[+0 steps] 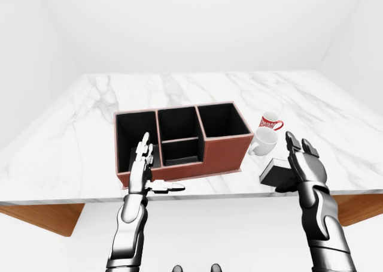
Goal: Pick up the book and place it in the right compartment of the caddy.
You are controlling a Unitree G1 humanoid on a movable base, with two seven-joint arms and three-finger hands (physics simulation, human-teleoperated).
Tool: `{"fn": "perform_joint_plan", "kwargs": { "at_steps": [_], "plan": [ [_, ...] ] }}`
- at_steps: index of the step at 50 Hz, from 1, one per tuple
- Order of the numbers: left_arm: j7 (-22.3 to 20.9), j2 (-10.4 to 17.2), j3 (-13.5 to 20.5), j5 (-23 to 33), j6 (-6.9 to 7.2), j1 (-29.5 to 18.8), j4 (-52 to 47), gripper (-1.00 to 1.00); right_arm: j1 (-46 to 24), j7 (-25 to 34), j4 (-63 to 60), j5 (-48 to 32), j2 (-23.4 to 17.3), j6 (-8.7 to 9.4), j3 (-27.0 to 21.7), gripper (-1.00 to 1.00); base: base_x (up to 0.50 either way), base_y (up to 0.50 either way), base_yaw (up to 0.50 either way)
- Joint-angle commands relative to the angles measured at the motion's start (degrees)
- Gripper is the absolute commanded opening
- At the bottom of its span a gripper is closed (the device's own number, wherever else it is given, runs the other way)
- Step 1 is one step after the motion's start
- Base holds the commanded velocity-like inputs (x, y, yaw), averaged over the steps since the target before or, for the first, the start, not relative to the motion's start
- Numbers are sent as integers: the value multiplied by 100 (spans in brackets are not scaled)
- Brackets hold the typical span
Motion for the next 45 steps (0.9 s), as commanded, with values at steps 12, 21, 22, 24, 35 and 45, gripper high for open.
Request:
{"fn": "perform_joint_plan", "kwargs": {
  "at_steps": [12,21,22,24,35,45],
  "plan": [
    [-8,-3,-12,-9,49,18,-70,100,-694,-1324,2097,1044,-447,0,253,90,0,0,0],
    [-23,-6,-15,-21,24,34,-66,100,-885,-1560,2846,1359,-586,0,370,95,0,0,0],
    [-24,-7,-16,-18,4,32,-46,100,-943,-1632,3034,1409,-607,0,391,95,0,0,0],
    [-27,-8,-20,-17,-16,37,-34,100,-1079,-1820,3467,1519,-654,0,441,95,0,0,0],
    [-41,-7,-9,-52,6,32,-41,100,-1394,-2065,4529,1971,-815,0,692,-7,0,0,0],
    [-21,-1,23,-92,13,-6,-15,100,-1294,-1891,4334,1991,-789,0,768,-100,0,0,0]
  ]
}}
